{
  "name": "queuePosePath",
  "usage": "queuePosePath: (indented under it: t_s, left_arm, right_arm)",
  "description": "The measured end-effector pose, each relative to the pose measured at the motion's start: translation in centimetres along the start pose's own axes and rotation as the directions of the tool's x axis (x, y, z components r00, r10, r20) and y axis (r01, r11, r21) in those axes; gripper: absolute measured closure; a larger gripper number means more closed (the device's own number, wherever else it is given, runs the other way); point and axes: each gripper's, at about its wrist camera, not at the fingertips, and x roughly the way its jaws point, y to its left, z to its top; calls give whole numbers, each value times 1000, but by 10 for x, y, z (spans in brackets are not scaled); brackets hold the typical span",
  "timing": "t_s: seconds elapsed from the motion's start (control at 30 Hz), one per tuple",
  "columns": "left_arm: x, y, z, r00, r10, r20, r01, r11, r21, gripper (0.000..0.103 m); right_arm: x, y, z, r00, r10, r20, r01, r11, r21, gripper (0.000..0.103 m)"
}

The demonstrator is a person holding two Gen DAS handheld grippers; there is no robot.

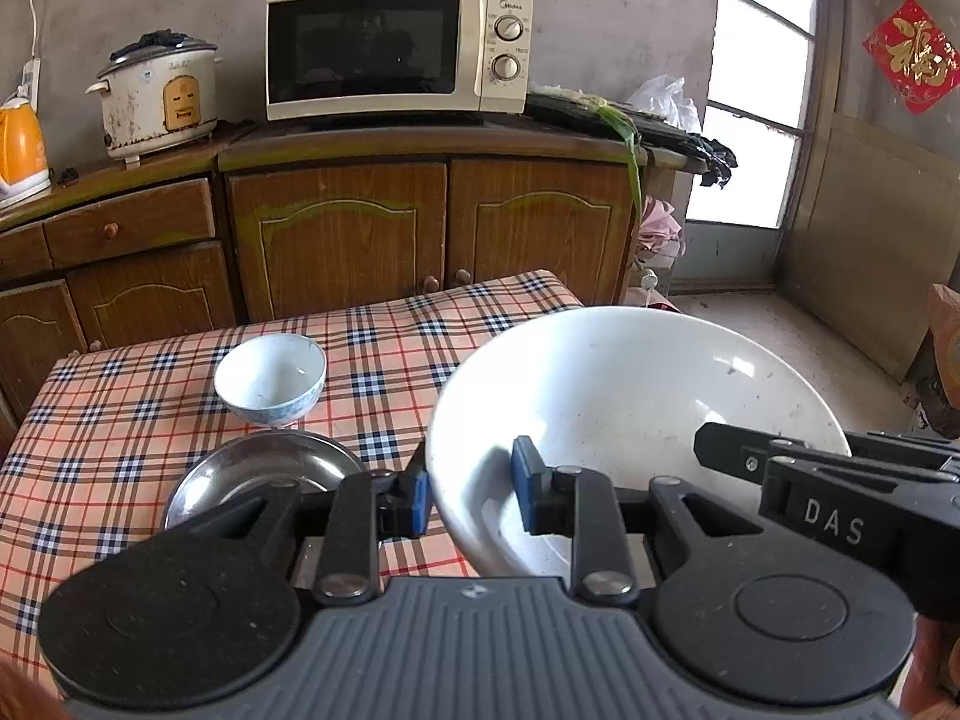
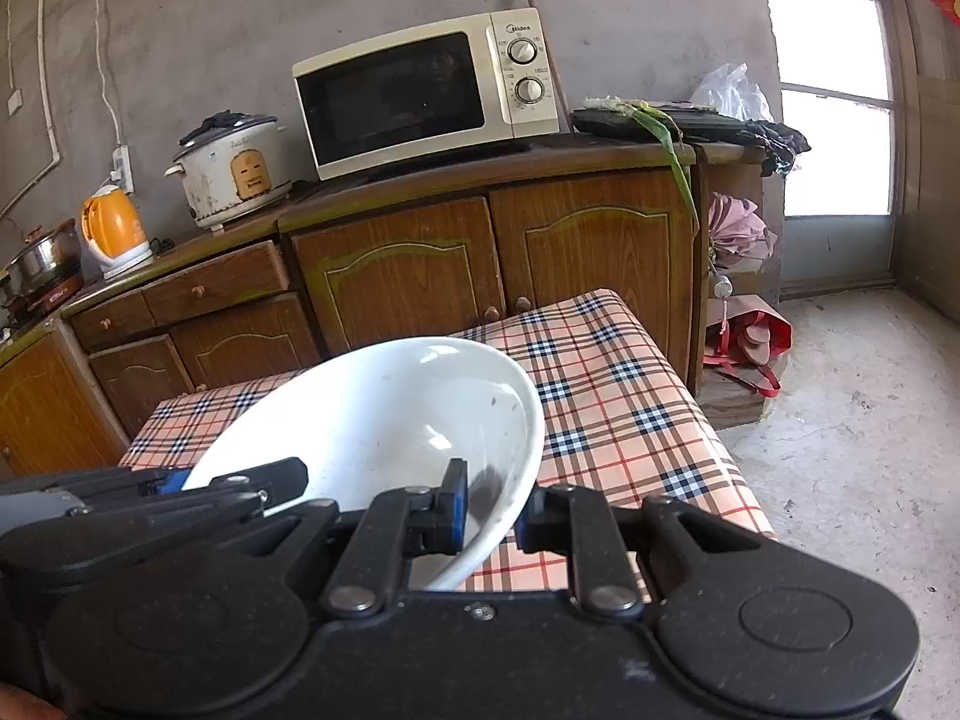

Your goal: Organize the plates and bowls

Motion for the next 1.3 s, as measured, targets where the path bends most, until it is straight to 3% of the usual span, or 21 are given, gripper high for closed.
queuePosePath:
  t_s: [1.3]
  left_arm:
    - [-21, 14, -17, 1000, 15, 3, -15, 1000, -21, 75]
  right_arm:
    - [-21, 27, -21, 1000, 13, 0, -13, 999, -37, 82]
